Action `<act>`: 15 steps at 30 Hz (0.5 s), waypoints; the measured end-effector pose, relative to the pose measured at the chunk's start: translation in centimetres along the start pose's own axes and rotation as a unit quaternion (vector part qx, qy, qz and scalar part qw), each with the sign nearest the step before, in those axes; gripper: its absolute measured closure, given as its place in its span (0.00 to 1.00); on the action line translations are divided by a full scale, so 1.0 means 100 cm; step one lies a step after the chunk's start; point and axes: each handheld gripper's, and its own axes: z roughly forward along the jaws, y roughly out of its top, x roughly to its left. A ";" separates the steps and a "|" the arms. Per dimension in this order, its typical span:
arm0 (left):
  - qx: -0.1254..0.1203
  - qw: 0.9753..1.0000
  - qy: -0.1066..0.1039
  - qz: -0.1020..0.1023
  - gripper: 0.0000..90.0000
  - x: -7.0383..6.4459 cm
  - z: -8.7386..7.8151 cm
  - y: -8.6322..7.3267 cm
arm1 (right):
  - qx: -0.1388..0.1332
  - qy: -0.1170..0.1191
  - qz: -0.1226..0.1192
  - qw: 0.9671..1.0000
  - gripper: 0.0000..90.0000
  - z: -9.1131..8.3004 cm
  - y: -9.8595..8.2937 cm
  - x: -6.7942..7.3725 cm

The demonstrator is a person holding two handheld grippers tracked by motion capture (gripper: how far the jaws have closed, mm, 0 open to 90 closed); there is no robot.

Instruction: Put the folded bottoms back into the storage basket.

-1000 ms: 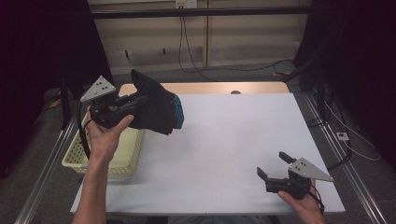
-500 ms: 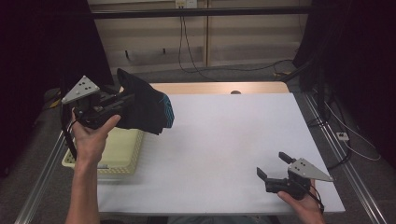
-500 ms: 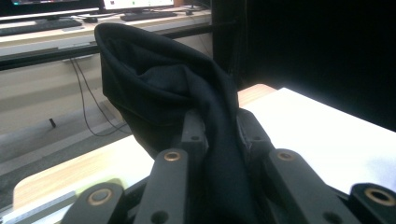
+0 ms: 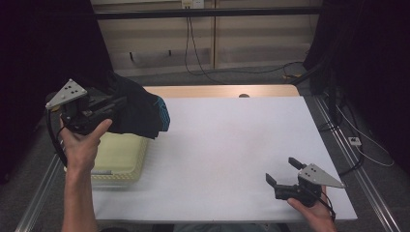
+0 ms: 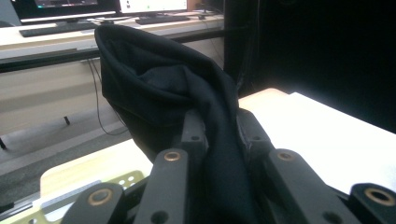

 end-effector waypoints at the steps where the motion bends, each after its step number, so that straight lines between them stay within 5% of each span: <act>1: 0.000 1.000 0.002 -0.001 0.85 0.001 -0.001 0.000 | 0.000 0.000 0.000 1.000 0.03 0.000 0.000 0.000; 15: 0.000 1.000 0.022 -0.009 0.85 0.018 -0.019 -0.003 | 0.002 0.003 0.000 1.000 0.03 0.001 0.000 0.000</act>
